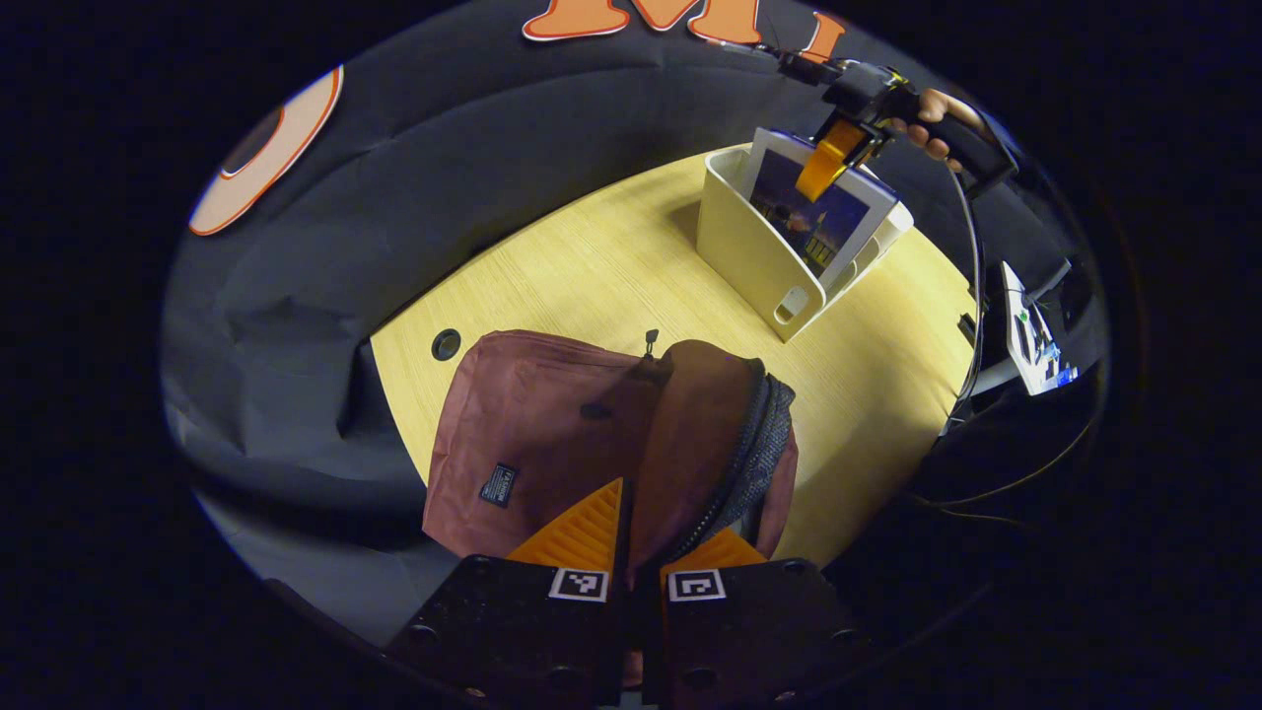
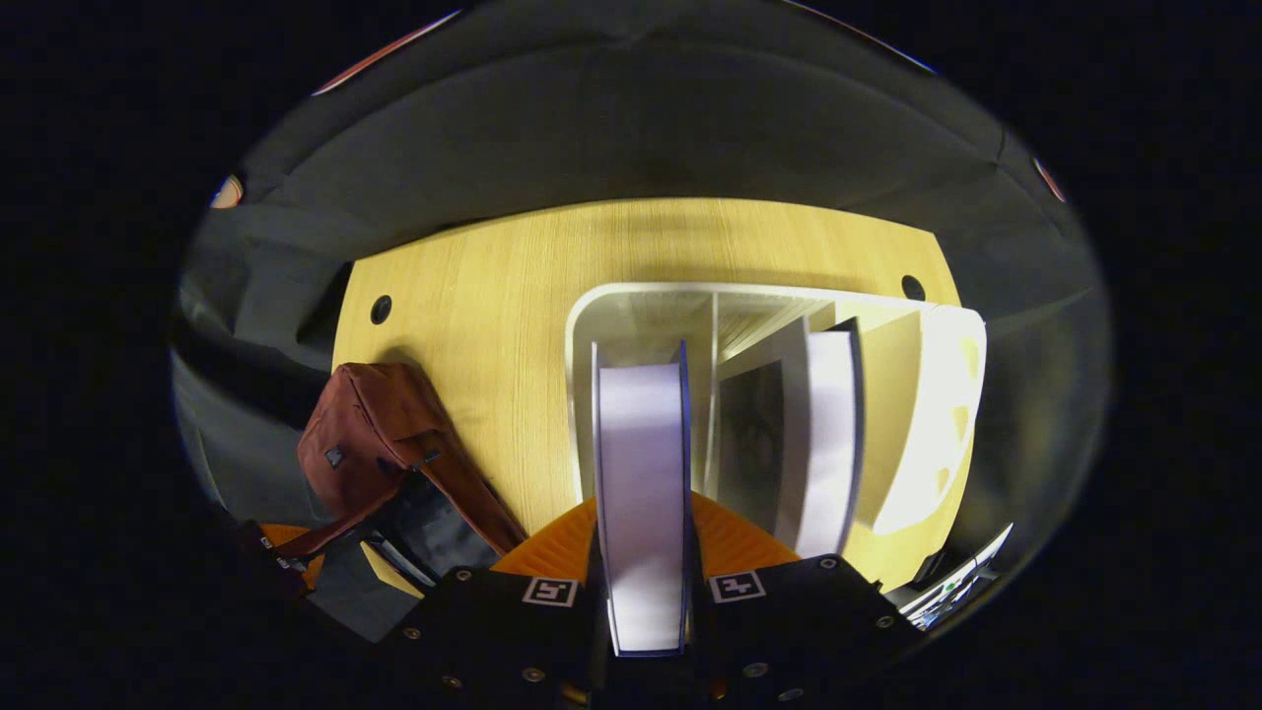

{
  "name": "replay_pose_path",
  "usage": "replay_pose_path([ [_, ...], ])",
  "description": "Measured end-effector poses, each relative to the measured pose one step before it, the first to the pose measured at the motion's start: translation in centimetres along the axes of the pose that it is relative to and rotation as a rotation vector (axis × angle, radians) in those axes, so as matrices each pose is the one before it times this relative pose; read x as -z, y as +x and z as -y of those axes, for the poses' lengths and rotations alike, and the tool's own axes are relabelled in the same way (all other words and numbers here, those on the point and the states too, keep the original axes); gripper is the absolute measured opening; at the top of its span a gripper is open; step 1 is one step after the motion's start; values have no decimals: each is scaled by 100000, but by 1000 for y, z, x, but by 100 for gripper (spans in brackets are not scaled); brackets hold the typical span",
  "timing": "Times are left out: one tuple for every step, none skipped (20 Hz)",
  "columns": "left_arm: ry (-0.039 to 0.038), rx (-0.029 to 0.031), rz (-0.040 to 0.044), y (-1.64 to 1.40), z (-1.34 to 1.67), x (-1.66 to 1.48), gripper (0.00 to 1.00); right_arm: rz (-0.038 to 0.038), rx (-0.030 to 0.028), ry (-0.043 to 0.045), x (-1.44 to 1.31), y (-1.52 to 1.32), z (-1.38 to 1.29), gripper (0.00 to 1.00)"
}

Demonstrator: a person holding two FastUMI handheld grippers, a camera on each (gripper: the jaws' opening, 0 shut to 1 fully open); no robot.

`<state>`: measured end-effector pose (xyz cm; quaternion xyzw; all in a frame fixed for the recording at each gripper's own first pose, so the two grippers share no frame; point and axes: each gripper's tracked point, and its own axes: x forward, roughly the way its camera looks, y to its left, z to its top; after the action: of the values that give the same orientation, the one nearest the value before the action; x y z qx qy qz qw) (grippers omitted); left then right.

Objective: Open the schoolbag, grab two books from the bookshelf and put them into the schoolbag.

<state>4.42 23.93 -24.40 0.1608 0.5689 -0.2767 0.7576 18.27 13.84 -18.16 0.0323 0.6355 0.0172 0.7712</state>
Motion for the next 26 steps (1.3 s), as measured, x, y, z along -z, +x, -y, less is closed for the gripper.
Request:
replay_pose_path([
  [700,-158,-109,-61,65,-110,8,2703,-187,69,-448,-1069,359,34],
  [1106,-292,279,-29,-20,-259,8,2831,-519,-308,-425,-1239,294,34],
  [1141,-115,654,31,144,-269,8,2521,-644,-330,-276,-1212,357,34],
  [856,-323,23,2,139,-105,8,2196,-950,-197,-28,-1318,304,34],
  [1111,-501,19,-15,49,-66,8,1644,-1008,-264,24,-1251,198,33],
  [652,-509,-108,-61,-74,-161,8,1829,-1280,-878,85,-1186,152,33],
  [599,-396,-109,-42,-23,-76,8,1340,-800,-1368,72,-1239,227,33],
  [318,-133,-110,-66,54,-27,8,1810,-26,-647,77,-1004,287,33],
  [194,-73,4,-7,166,-120,8,1596,-1187,588,-49,-1034,-14,33],
  [-35,-327,-39,-4,52,-115,8,1101,-780,326,186,-943,64,33],
  [768,-309,95,-111,119,-71,8,1506,-464,159,120,-762,78,32],
  [475,-287,444,-28,1,-251,8,1248,-255,-217,213,-787,250,32],
  [245,-249,317,-116,117,-219,8,1184,-803,-51,162,-662,4,32],
  [-567,-503,468,-16,-87,-255,8,1006,-1439,-95,372,-636,-204,32],
  [-1312,-158,335,-8,75,-229,8,1654,-1676,80,123,-736,-372,32],
  [-1081,117,223,-65,7,-167,8,1622,-1672,64,208,-686,-297,32],
  [-682,519,187,40,176,-187,8,1954,-1624,-75,69,-641,-322,32],
  [-549,434,304,54,216,-146,8,1764,-1754,160,276,-398,-447,32],
  [-488,277,556,47,344,-178,8,1271,-1935,406,255,-492,-612,32],
  [-434,471,43,-8,216,-237,8,1039,-2209,639,517,-560,-734,32],
  [-384,184,104,89,135,-174,8,787,-2496,821,574,-266,-589,32],
  [-378,399,-40,9,265,14,8,680,-2652,1514,837,-136,-675,32],
  [-556,168,198,87,150,-81,8,57,-2825,1647,1015,47,-686,31],
  [-483,301,138,75,193,-38,8,161,-2661,2281,1055,454,-589,31],
  [-336,491,268,96,280,75,8,-425,-2803,2538,1152,218,-720,31],
  [-668,150,482,64,106,-368,8,-9,-3282,2374,939,263,-834,31],
])
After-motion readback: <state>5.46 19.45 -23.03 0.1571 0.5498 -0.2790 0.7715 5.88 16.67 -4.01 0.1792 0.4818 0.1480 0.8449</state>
